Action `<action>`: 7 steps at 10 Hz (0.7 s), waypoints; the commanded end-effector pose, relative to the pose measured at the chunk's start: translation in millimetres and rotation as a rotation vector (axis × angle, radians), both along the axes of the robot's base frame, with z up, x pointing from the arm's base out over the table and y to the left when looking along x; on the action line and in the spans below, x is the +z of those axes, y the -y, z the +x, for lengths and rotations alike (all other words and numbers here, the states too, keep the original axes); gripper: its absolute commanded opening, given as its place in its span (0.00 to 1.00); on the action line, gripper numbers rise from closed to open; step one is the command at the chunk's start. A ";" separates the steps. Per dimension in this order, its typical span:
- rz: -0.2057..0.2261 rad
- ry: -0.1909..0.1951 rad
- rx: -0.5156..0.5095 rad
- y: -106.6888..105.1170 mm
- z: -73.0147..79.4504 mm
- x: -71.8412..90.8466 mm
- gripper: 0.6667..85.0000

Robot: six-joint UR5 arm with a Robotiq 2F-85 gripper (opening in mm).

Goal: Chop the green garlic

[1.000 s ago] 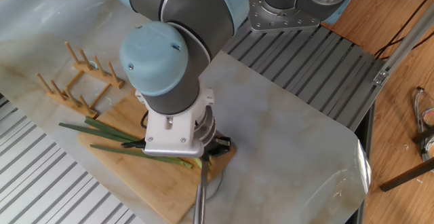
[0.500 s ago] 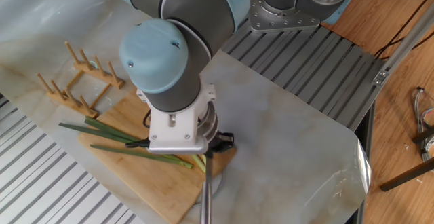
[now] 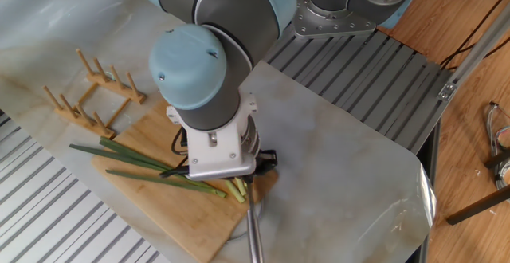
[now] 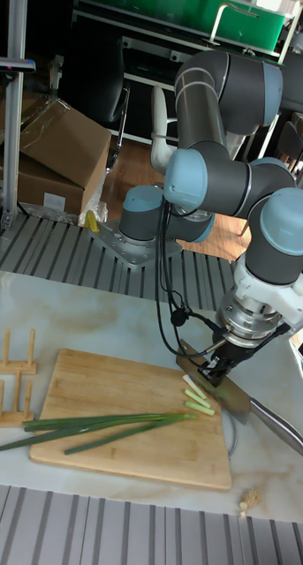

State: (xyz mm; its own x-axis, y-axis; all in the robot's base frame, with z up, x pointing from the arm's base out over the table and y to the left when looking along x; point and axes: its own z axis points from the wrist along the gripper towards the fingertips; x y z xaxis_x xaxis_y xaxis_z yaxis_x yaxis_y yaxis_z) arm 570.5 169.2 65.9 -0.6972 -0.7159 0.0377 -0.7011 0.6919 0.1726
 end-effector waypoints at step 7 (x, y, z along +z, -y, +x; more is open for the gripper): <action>-0.008 0.034 0.100 4.8 7.8 2.5 0.01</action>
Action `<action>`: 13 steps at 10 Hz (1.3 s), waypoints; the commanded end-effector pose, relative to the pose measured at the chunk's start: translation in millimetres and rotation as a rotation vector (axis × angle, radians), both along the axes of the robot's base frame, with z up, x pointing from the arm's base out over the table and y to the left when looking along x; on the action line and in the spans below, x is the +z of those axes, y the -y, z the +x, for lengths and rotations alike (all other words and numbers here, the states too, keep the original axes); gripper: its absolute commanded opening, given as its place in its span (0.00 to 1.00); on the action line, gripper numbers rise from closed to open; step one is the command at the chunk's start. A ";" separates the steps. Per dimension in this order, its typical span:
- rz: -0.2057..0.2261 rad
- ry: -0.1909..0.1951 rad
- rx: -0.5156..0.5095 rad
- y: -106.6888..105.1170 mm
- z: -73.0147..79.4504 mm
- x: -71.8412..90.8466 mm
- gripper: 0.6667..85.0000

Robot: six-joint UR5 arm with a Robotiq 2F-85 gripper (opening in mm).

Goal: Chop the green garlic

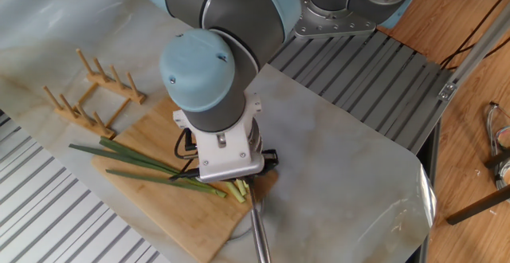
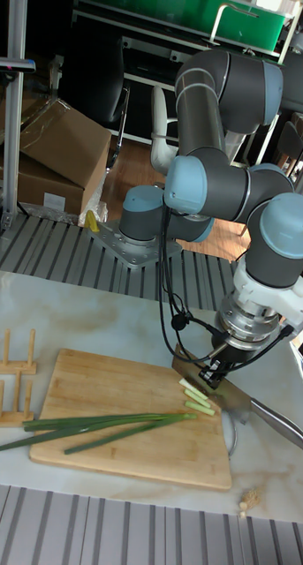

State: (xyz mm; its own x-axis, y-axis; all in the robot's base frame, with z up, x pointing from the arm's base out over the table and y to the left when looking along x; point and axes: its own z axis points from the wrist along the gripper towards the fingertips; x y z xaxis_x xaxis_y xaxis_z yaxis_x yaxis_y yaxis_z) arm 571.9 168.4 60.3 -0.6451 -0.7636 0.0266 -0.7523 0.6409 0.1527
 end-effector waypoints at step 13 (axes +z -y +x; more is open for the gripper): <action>0.027 -0.020 0.115 7.7 -3.6 6.3 0.01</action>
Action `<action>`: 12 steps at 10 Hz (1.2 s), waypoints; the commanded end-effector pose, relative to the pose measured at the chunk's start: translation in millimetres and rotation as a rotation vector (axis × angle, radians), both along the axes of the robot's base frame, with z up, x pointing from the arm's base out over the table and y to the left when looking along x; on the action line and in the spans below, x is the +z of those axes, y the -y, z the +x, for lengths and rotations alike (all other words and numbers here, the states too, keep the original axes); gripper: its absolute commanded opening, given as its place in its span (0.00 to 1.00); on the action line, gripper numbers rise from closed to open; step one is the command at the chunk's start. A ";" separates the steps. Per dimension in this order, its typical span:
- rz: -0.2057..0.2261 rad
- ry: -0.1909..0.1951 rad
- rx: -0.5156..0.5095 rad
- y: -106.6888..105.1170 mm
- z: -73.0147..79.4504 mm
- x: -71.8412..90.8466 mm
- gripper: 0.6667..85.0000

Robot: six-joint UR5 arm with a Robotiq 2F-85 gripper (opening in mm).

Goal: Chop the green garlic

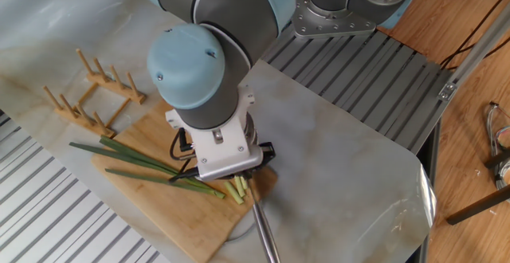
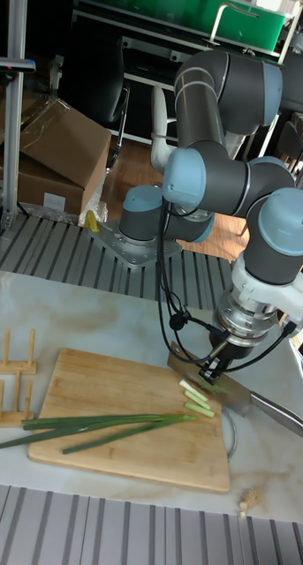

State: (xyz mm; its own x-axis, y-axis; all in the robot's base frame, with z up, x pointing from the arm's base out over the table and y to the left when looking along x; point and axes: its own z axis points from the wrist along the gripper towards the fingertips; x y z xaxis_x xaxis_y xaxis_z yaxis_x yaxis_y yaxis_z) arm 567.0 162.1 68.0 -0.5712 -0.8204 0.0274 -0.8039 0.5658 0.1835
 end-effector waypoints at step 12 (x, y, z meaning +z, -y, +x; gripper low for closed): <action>0.050 -0.057 -0.188 -21.4 -11.4 10.2 0.01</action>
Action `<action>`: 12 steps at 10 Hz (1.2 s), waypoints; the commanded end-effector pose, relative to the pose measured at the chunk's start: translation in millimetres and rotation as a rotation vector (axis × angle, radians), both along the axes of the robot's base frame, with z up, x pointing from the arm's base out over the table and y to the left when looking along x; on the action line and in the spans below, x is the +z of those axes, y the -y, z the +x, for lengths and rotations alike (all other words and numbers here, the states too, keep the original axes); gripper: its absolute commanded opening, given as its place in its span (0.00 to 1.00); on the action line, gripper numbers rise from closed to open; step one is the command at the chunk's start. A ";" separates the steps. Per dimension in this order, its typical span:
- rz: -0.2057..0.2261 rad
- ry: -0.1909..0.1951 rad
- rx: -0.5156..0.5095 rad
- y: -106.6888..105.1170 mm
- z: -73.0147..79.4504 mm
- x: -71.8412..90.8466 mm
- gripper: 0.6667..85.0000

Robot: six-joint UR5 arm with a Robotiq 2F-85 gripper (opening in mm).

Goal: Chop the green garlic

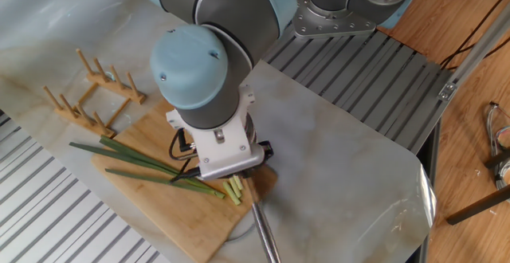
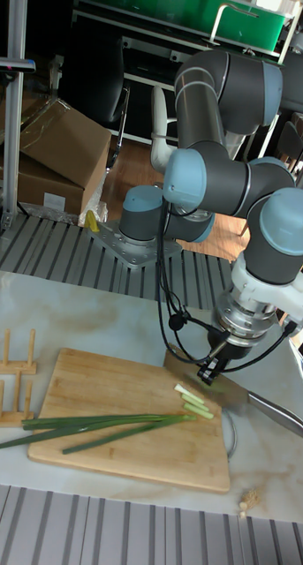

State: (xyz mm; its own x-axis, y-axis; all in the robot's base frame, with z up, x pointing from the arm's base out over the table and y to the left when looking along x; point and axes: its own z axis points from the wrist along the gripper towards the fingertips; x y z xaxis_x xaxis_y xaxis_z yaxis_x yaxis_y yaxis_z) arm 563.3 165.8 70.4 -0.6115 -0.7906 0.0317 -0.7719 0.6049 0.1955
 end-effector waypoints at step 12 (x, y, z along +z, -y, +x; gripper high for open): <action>-0.114 0.012 -0.964 -15.8 49.0 15.7 0.01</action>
State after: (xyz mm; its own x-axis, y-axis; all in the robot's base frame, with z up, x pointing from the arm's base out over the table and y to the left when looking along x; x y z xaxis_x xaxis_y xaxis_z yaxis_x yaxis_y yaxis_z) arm 605.5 180.3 87.2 -0.9958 -0.0678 0.0615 -0.0615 0.9932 0.0985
